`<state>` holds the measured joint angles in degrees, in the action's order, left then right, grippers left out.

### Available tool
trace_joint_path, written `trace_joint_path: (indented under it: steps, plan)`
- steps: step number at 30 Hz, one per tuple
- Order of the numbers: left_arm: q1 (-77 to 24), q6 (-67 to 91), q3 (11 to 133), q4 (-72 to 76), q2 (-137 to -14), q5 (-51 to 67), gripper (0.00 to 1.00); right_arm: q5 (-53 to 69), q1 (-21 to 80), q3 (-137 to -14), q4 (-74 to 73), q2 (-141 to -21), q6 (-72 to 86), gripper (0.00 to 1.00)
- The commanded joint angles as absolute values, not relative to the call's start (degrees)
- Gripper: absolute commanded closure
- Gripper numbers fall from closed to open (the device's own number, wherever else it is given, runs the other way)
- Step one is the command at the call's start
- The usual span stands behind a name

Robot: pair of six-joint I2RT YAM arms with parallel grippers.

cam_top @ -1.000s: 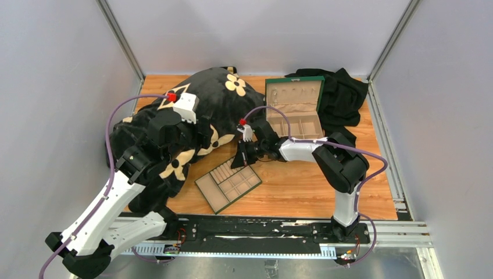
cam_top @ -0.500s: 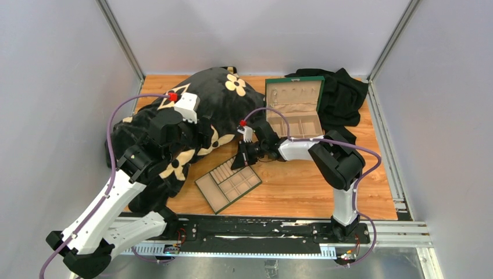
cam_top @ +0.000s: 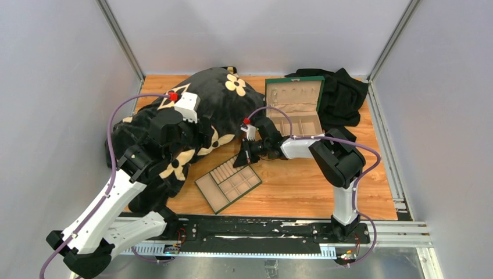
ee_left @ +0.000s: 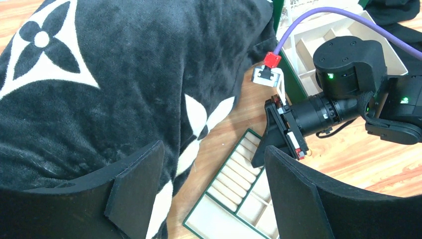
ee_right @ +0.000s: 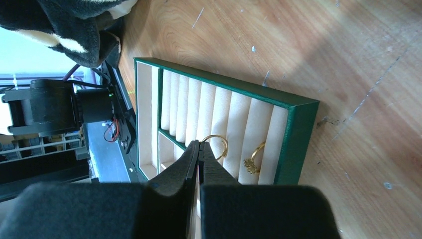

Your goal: Organize the mixed jewelry

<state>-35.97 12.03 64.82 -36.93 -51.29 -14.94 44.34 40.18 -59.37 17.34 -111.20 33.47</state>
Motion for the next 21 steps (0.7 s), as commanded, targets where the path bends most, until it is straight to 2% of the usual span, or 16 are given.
trace_joint_path:
  steps: [1,21]
  plan:
    - [-35.7,12.1,64.9,-35.8,-51.5,-14.7,0.22,46.1,39.5,-59.0,17.4,-112.4,33.0,1.00]
    - [-35.7,12.5,64.8,-35.6,-51.6,-14.4,0.22,48.4,39.4,-59.9,18.5,-114.4,33.5,1.00]
